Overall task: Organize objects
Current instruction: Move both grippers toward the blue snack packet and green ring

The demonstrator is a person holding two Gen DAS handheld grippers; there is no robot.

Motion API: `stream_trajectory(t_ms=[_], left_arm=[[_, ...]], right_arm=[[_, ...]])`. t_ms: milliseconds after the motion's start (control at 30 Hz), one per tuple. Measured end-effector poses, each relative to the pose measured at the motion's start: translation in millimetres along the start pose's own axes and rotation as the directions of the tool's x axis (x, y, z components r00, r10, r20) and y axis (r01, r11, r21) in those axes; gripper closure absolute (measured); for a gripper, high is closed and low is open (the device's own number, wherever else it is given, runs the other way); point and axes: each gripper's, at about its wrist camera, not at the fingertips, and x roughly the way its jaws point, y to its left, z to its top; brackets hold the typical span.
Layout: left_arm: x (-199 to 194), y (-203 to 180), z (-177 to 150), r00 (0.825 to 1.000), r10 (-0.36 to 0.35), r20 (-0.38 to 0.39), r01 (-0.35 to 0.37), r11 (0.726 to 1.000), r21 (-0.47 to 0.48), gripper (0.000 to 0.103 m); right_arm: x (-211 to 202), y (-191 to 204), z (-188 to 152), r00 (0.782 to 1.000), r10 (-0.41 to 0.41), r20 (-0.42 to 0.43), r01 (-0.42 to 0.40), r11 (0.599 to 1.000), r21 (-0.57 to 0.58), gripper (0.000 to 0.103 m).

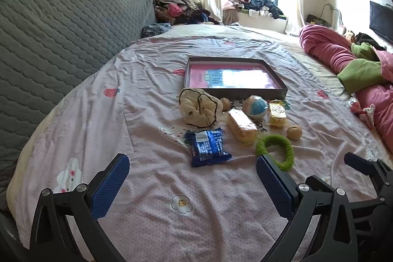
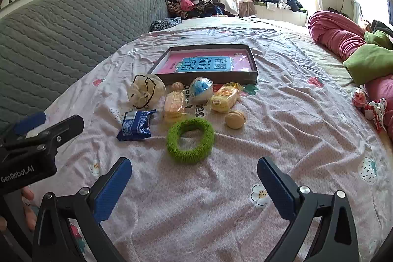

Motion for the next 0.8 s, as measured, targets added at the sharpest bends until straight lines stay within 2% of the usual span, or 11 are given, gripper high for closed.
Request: stream_trajectory(t_ms=[333, 800], left_arm=[[-8.0, 8.4, 10.9, 0.998, -0.061, -0.002, 0.060, 0.997, -0.051, 0.000], [-10.0, 5.8, 18.0, 0.999, -0.052, -0.005, 0.051, 0.998, -0.033, 0.000]], right_arm=[[-9.4, 0.6, 8.5, 1.000, 0.007, 0.018, -0.007, 1.000, 0.008, 0.000], [-19.9, 1.4, 16.1, 0.999, 0.000, 0.034, 0.000, 1.000, 0.004, 0.000]])
